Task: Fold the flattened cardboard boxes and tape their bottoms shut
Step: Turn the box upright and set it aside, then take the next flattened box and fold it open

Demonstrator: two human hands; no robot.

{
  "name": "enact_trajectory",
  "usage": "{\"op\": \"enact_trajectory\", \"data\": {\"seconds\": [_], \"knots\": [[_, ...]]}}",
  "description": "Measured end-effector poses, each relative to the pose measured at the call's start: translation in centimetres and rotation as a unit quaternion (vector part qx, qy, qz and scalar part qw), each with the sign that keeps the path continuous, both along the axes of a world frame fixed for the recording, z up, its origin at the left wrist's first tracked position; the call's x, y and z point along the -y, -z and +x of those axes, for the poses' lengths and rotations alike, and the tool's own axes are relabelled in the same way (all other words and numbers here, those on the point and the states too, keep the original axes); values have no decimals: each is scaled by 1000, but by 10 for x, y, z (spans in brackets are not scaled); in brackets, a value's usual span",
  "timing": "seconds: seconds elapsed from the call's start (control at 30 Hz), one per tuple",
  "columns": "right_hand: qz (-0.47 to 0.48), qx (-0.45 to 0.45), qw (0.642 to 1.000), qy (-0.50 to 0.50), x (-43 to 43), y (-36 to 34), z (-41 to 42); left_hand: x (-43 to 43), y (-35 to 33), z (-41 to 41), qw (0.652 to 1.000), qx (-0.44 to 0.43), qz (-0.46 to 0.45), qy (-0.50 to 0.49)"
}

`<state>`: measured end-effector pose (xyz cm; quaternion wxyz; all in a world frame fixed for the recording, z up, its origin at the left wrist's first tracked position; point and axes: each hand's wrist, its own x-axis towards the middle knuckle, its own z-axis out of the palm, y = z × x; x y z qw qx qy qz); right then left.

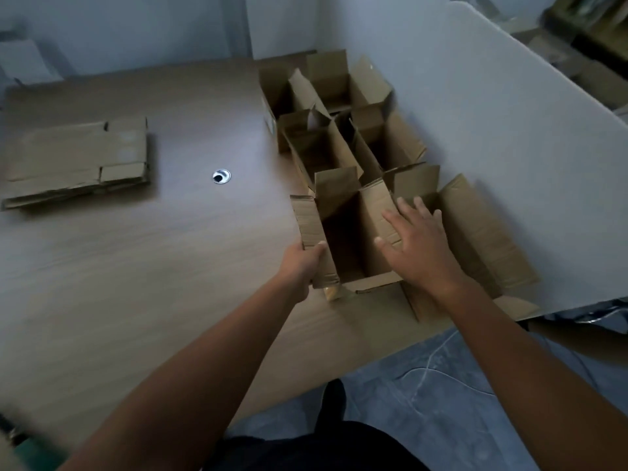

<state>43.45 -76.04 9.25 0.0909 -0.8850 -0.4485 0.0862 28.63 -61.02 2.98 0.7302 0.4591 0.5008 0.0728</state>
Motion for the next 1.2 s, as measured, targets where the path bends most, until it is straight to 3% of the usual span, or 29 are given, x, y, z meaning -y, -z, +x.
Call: {"op": "enact_trajectory", "data": {"seconds": [0.1, 0.2, 0.37, 0.43, 0.5, 0.8, 0.97, 1.07, 1.2], "knots": [[-23, 2, 999, -48, -17, -6, 14, -1, -8, 9, 999, 6, 34, -4], [-29, 8, 995, -97, -50, -11, 4, -25, -15, -4, 982, -50, 181, 8], [-6, -19, 987, -158, -148, -12, -49, -114, -22, -60, 859, -180, 470, 99], [-4, -25, 984, -178, -198, -6, -76, -156, -24, -89, 809, -253, 516, 120], [-7, -33, 979, -202, -252, 2, -106, -201, -24, -121, 788, -299, 522, 128], [-44, -93, 977, -185, -502, 69, -197, -463, 25, -256, 784, -397, 474, 50], [-41, -129, 986, -93, -608, 118, -208, -594, 63, -297, 830, -386, 403, -23], [-38, -187, 981, -36, -644, 144, -208, -626, 86, -296, 857, -374, 354, 3], [44, -271, 961, 24, -661, 159, -214, -625, 101, -284, 842, -385, 377, -33]]}}
